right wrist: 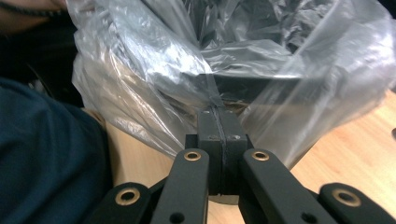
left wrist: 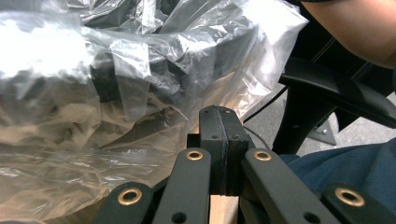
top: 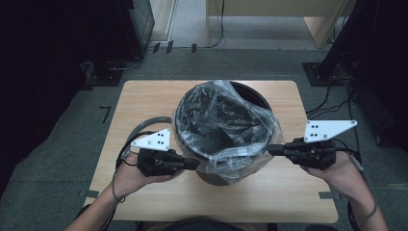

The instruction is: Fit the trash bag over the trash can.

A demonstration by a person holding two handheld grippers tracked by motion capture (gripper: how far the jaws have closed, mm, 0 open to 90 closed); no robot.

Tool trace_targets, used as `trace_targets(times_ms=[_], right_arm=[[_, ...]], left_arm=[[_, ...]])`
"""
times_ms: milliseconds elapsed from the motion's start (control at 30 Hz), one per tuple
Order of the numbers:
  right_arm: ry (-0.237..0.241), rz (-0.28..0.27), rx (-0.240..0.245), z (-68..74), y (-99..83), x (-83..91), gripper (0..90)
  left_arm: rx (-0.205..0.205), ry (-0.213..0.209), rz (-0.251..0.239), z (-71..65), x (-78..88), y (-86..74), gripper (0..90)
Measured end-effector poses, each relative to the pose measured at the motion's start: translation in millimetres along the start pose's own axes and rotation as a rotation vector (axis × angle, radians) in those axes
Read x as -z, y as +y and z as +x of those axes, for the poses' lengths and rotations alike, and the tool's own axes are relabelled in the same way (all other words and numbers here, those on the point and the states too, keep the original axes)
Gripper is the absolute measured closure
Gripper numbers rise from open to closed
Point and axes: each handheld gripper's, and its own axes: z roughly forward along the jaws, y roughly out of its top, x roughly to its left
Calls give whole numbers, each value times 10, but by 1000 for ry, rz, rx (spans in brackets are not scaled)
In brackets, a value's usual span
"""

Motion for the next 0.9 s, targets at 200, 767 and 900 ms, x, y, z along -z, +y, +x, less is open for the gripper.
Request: trace_targets(times_ms=[200,767,900], right_arm=[[-51,46,93,5,22,-28,900],[-113,-181,-145,-206,106,319,660],[-161,-167,-158,-290,165,233,617]], left_arm=[[-24,27,38,20,-113,-19,900],[65,-15,-69,173,362,45,527],[77,2,-72,237,460,36,496]])
